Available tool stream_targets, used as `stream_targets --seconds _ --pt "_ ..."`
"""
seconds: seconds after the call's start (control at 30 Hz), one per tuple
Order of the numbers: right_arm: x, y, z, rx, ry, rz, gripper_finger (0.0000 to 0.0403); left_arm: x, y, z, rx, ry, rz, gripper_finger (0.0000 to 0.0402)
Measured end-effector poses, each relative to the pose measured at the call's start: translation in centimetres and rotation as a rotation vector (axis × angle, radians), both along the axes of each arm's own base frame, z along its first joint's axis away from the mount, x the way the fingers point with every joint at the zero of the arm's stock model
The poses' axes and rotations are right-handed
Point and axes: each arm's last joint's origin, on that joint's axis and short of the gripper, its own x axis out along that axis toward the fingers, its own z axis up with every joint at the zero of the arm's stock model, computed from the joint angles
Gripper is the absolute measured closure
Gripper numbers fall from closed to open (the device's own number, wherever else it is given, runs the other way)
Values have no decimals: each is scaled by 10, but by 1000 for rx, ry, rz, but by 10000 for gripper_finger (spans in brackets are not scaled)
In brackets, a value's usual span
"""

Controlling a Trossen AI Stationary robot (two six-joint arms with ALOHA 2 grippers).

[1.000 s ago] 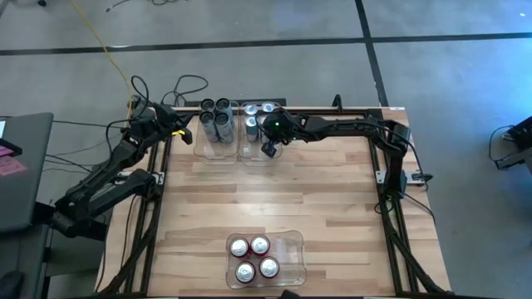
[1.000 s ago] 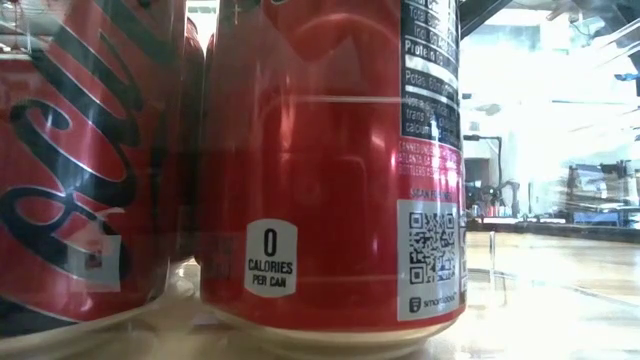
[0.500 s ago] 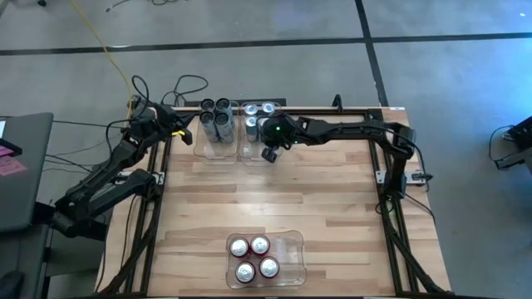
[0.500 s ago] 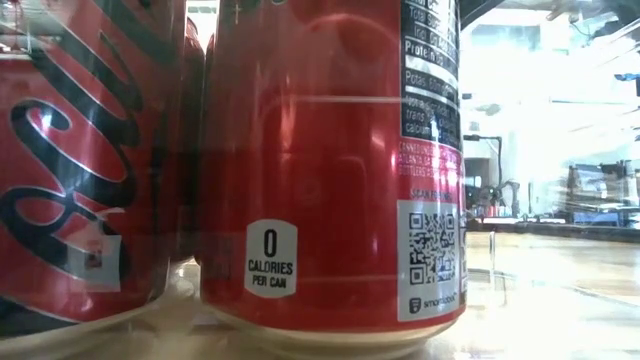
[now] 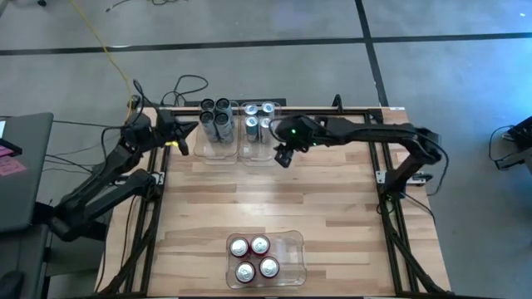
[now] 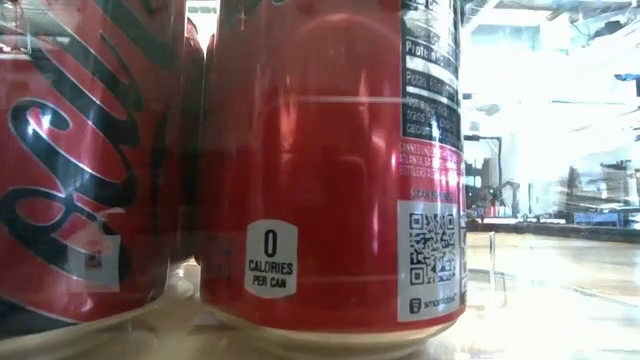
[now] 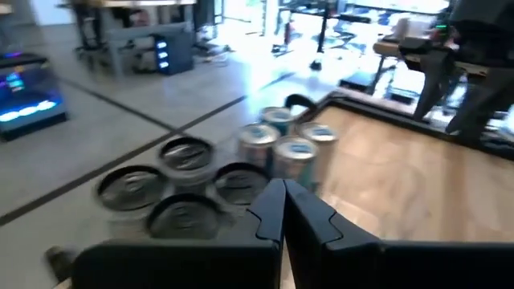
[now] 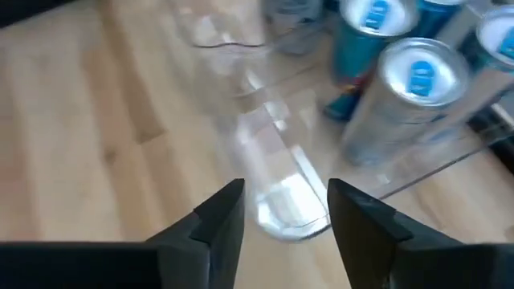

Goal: Sort soda cans
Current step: Adjust the blue soda can in the bottom transparent bin, then move the bottom transparent bin from the bottom to the top right

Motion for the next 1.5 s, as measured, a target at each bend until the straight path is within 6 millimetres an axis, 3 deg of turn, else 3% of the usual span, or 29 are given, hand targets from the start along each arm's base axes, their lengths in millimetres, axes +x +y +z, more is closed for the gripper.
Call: stream_targets --seconds 0.27,0.43,0.5,0.67,0.83,1.07,1.33,1.5 --pt "-18 55 20 -36 44 92 300 7 -27 0 -15 4 -189 401" --pt "-27 81 8 -38 86 121 386 10 -41 -1 -66 -8 -296 401" --pt "-30 89 -1 -22 106 129 393 12 -46 -2 -85 -9 -337 401" --pt "-34 111 -19 -1 113 174 386 19 -55 -5 -118 13 -358 401" --pt "-31 139 -19 9 21 264 374 29 -64 -9 -153 53 -396 401" --pt "-32 170 -12 74 -77 305 311 44 -79 -17 -189 127 -477 401" --pt "-44 195 -16 143 -29 331 222 56 -98 -21 -206 161 -565 401" --pt "-47 206 -24 195 22 336 197 63 -111 -25 -213 194 -579 401"
